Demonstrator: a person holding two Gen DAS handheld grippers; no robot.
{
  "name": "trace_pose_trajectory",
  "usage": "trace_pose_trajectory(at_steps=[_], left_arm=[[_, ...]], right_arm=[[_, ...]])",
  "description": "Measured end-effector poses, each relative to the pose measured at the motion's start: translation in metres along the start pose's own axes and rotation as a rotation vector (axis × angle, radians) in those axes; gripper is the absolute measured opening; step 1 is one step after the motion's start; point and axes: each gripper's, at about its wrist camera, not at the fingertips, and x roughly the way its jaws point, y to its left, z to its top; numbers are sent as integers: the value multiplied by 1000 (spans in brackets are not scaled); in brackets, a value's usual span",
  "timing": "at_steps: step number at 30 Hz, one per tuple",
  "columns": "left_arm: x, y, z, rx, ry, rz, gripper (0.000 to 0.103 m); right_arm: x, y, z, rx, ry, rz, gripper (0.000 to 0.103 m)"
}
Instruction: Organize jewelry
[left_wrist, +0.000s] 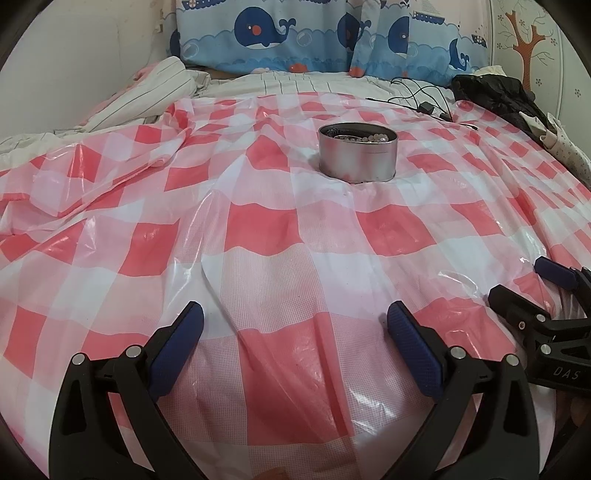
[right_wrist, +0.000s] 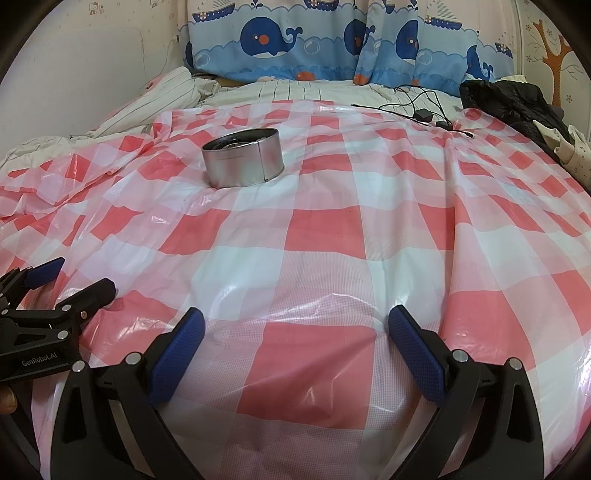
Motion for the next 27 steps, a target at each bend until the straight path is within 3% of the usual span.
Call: trace_pose_trajectory(at_steps=[16,20,27], left_arm=[[3,3,4,-14,24,-17,96],[11,0,17,11,57,44,96],[15,8,12,-38,60,7,96]], right_arm=[[0,0,0,-1,1,-1,96],[-1,0,0,-3,1,-3,96],[0,1,0,-3,3,-4,96]])
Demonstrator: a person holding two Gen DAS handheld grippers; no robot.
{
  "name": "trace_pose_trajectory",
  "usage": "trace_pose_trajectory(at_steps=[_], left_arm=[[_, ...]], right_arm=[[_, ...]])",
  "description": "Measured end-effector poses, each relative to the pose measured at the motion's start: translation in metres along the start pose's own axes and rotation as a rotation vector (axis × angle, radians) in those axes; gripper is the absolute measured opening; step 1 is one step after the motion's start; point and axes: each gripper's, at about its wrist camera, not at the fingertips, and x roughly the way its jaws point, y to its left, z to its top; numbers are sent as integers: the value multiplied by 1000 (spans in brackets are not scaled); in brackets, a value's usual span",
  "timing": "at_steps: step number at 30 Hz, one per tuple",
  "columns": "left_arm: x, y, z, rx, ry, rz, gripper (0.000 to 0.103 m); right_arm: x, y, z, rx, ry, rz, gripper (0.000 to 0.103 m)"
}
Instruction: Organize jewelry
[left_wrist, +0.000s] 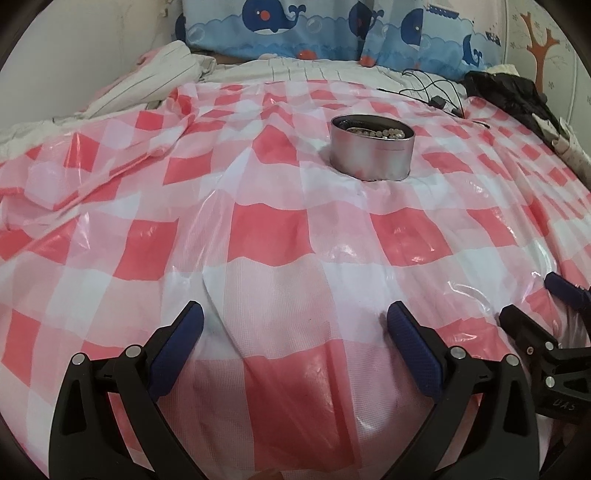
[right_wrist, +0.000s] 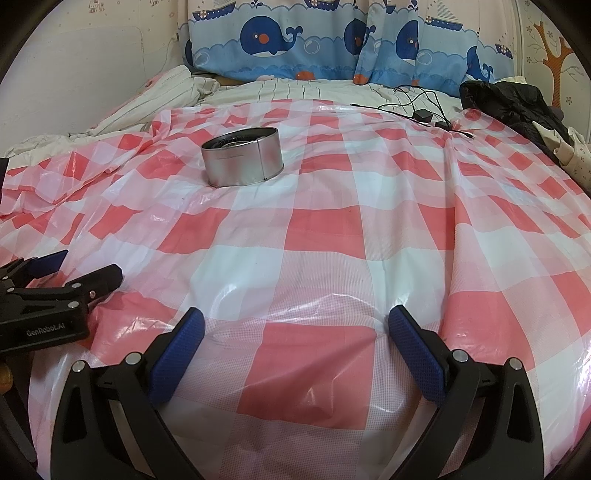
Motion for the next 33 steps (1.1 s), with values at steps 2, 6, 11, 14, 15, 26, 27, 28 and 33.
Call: trace_pose_trajectory(at_steps=[2,6,11,14,15,26,27,28,33], left_arm=[[1,-1,-1,2,-1,5,96],[2,-2,-1,7,1,10,96],[2,-2,-1,8,0,12,96],[2,-2,-1,7,0,11,96],[2,-2,-1,7,0,12,96],[2,-2,-1,7,0,11,96],[2,-2,-1,7,0,11,96],[2,-2,-1,7,0,11,96],[2,-2,-1,7,0,12,96]], right_arm=[[0,0,0,0,1,0,96],[0,-1,0,0,4,0,96],[-1,-6,-3,2,14,-3,96],[-2,-8,-5,-3,18,-10,96],[-2,-7,-4,-5,20,-12,96],[0,-2,-1,-13,26,-21,96],[-1,-4,-2,-13,26,-21,96],[0,-3,-2,-14,26,-21,96],[0,-2,-1,-14,26,-21,96]])
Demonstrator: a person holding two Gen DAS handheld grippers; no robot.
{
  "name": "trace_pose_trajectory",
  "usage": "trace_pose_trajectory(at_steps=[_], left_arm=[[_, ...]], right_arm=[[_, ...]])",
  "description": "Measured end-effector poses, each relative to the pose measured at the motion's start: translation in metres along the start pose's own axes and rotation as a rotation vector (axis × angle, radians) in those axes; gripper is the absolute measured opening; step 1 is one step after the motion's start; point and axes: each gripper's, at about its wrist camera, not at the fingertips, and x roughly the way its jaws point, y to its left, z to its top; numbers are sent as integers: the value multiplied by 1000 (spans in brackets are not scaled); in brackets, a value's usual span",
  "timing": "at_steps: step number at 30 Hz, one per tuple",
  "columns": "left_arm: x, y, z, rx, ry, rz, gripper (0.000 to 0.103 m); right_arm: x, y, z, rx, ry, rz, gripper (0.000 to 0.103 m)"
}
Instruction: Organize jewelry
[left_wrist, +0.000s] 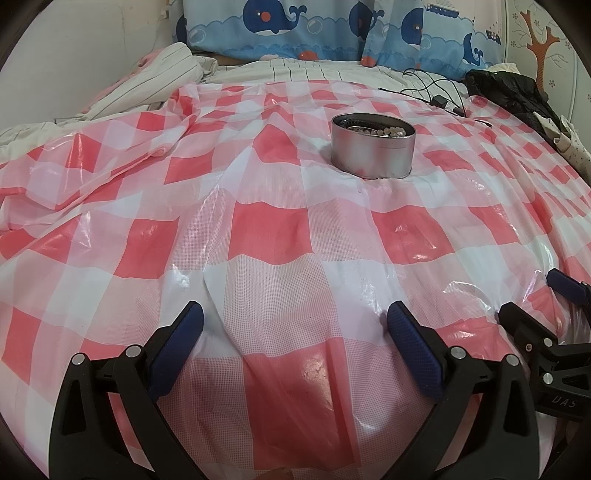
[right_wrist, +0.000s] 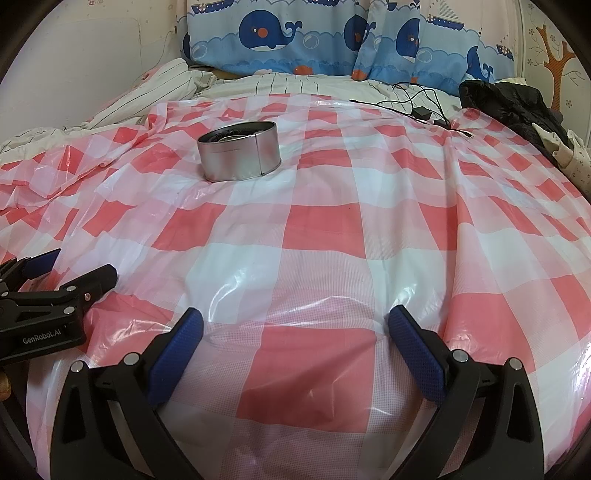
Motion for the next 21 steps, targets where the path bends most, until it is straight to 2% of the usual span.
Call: trace_pose_trajectory(at_steps=[21], left_arm=[[0,-1,0,0,-1,1,96]], right_arm=[[0,0,0,-2,1,-1,96]])
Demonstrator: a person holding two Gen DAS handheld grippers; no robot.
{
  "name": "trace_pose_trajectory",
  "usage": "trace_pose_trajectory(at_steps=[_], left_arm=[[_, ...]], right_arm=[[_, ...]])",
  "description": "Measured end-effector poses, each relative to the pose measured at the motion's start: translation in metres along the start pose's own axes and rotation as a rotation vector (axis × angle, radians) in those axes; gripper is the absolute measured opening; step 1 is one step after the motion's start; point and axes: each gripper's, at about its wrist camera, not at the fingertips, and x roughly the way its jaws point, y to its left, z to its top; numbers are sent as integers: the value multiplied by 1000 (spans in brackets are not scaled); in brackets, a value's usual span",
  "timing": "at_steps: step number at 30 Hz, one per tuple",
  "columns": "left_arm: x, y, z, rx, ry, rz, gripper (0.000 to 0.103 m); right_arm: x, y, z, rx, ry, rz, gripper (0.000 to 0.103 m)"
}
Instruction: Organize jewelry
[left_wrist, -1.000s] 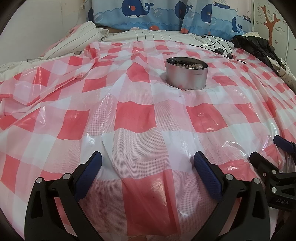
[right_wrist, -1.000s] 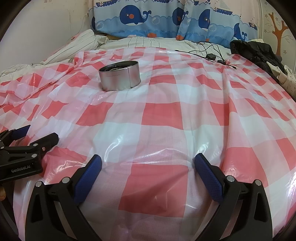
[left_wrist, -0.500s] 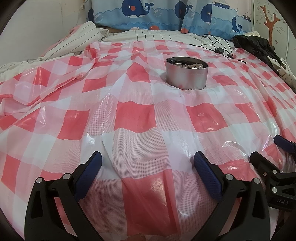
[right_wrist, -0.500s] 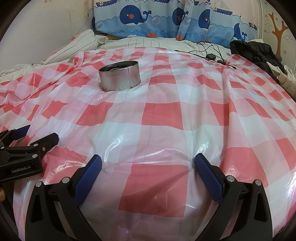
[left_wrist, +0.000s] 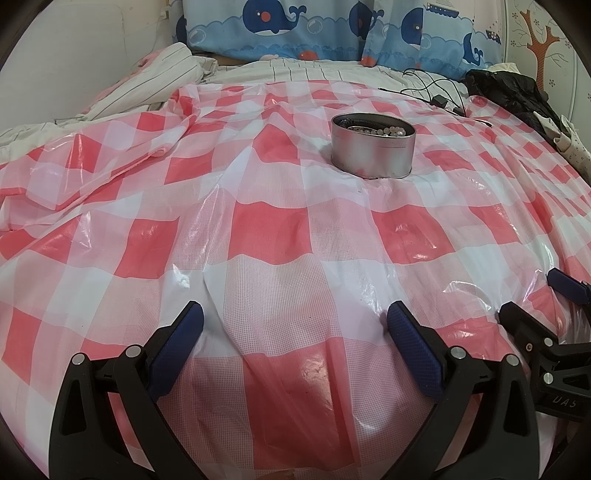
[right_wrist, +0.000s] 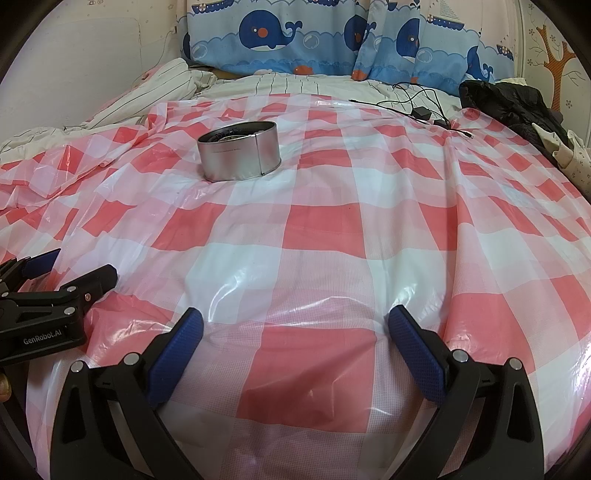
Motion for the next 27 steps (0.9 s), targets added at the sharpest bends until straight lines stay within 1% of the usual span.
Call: trace_pose_trajectory(at_steps=[27], left_arm=[[0,0,0,0,0,0,96]], right_arm=[[0,0,0,-2,1,-1,96]])
